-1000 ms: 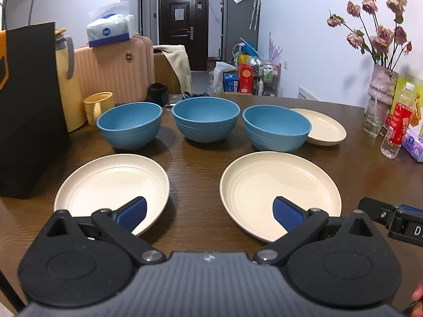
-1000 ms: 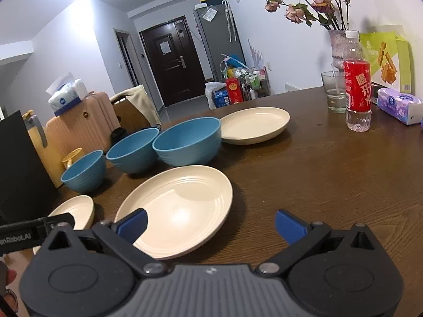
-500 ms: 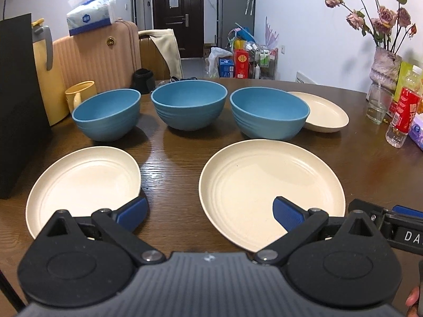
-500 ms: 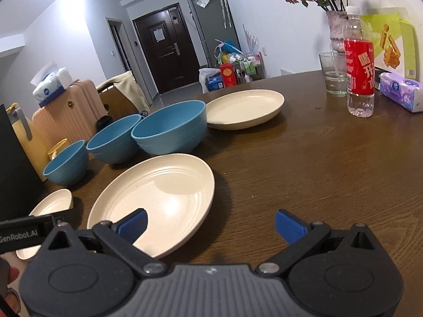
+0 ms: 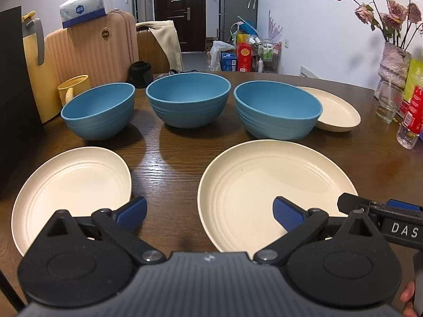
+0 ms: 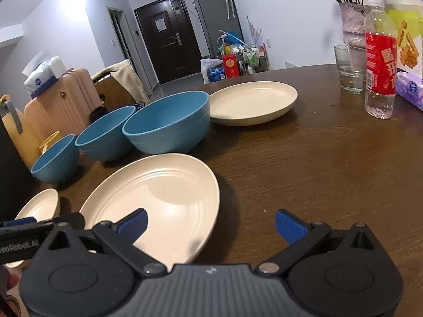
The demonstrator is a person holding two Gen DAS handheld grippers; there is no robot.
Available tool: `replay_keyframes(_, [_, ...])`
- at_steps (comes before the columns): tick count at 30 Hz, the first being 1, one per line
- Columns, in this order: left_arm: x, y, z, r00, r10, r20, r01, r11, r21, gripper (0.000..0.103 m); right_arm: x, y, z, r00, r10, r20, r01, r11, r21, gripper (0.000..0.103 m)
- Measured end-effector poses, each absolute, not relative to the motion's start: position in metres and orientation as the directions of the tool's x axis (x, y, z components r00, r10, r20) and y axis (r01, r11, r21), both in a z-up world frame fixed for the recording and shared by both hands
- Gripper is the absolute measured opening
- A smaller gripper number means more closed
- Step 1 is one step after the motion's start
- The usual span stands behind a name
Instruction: Organize plates and bowls
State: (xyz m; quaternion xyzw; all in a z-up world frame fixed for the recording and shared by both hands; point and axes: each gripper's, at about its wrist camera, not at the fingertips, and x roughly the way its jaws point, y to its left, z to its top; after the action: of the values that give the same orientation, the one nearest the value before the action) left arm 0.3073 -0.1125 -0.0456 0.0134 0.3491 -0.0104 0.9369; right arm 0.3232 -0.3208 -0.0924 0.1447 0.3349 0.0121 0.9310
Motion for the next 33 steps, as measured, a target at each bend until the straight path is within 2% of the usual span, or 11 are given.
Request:
replay_keyframes(7, [0.325,-0.106,-0.053,0.744,-0.02,-0.667,0.022,1.0,-0.006,0.103,0.347,-0.314,-0.102,0.766,0.116,-0.632,0.086,0.956,0.28,0.1])
replay_keyframes(9, [0.33,-0.106,-0.056,0.741,-0.026,-0.671,0.026,1.0,-0.01,0.103,0.35,-0.314,-0.107,0.768,0.122,-0.629,0.09,0.952,0.294,0.097])
replay_keyframes(16, [0.338,-0.105,-0.065,0.726,-0.071,-0.684,0.051,0.998,-0.049,0.103,0.352,-0.321,-0.114,0.785,0.117,-0.608,0.11,0.94,0.323,0.093])
replay_keyframes(22, [0.338,-0.103,-0.067,0.715,-0.101,-0.692,0.063,0.995,-0.08,0.101,0.347,-0.318,-0.116,0.797,0.106,-0.595,0.111,0.942,0.317,0.083])
replay_keyframes(25, [0.339,-0.106,-0.07,0.701,-0.106,-0.706,0.071,0.994,-0.079,0.092,0.343,-0.316,-0.116,0.8,0.112,-0.59,0.104,0.941,0.321,0.077])
replay_keyframes(30, [0.341,-0.109,-0.076,0.674,-0.109,-0.731,0.07,0.994,-0.083,0.077,0.341,-0.321,-0.117,0.802,0.134,-0.582,0.101,0.93,0.354,0.059])
replay_keyframes(33, [0.345,-0.108,-0.079,0.651,-0.114,-0.751,0.064,0.993,-0.095,0.073,0.34,-0.323,-0.117,0.799,0.152,-0.581,0.096,0.922,0.374,0.052])
